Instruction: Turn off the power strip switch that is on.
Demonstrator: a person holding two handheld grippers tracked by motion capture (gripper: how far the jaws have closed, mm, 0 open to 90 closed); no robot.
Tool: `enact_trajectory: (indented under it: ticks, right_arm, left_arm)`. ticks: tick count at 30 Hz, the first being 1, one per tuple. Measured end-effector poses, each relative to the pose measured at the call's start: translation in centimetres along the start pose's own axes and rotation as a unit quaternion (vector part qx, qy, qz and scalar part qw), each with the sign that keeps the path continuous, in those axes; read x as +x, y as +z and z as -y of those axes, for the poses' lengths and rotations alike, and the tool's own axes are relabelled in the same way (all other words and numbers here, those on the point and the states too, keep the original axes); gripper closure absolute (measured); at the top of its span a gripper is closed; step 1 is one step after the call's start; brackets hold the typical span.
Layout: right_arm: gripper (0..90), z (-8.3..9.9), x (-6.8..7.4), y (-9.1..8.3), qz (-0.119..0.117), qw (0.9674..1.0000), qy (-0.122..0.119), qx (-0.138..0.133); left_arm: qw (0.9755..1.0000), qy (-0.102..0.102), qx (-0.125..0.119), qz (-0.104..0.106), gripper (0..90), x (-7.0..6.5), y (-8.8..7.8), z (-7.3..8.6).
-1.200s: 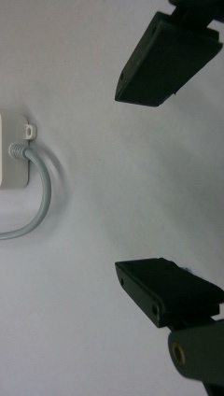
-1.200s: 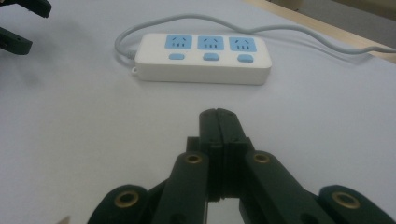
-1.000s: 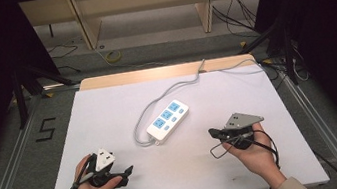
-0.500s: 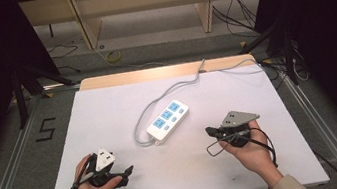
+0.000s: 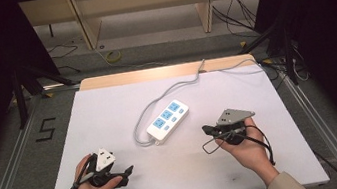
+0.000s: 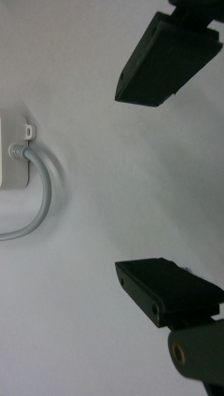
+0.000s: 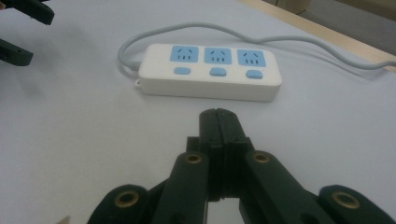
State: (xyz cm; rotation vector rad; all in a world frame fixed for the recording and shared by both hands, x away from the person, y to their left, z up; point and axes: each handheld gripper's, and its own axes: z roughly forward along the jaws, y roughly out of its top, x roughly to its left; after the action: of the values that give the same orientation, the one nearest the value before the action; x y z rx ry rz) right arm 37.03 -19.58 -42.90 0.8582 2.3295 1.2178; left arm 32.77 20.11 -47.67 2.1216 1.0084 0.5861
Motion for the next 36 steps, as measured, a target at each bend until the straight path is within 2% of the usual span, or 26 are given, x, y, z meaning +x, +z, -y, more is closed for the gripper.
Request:
enact_trajectory:
  ticks: [36]
  right_arm:
    - [90.0,-1.8,-0.1,2.8,-0.013,0.9998,-0.004,0.014]
  left_arm:
    - [1.0000,0.002,0.001,0.001,15.0,-0.1,0.1,0.0]
